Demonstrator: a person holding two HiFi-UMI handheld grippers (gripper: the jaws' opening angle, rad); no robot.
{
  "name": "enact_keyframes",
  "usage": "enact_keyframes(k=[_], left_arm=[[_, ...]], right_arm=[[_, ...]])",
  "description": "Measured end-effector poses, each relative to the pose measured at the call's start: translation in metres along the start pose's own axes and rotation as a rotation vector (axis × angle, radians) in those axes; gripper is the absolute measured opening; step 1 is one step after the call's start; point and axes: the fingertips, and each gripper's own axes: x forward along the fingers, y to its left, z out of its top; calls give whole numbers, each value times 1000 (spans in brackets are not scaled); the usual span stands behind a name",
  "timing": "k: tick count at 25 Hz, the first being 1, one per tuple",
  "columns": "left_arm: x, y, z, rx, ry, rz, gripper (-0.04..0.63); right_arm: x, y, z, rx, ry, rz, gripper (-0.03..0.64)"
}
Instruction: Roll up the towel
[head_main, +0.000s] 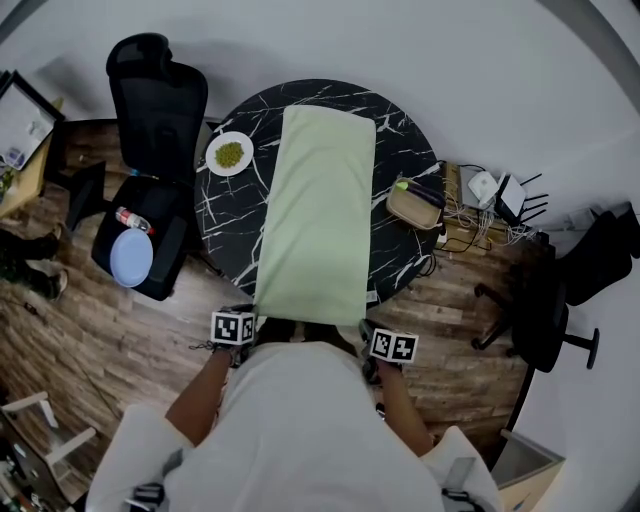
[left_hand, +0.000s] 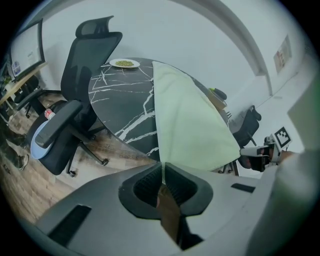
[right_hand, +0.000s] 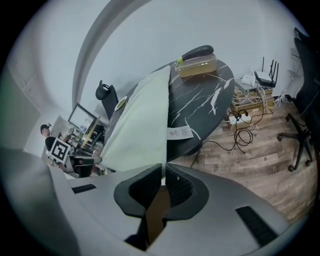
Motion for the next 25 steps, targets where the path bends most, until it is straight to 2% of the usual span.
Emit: enact_keyframes(k=[5, 9, 15, 18, 25], left_arm=[[-10, -3, 3, -5, -25, -10, 18], [-28, -12, 26, -8, -104, -25, 18], [-37, -15, 76, -43, -219, -33, 18], [-33, -16, 99, -68, -239, -41, 18], [-20, -13, 125, -114, -237, -62, 20]], right_arm=[[-8, 4, -1, 2, -5, 0, 15], [-24, 14, 24, 14, -87, 27, 15], [-29, 21, 74, 100, -210, 94, 15], [-25, 21, 96, 137, -236, 110, 17], [-12, 21, 129, 124, -248, 101, 17]])
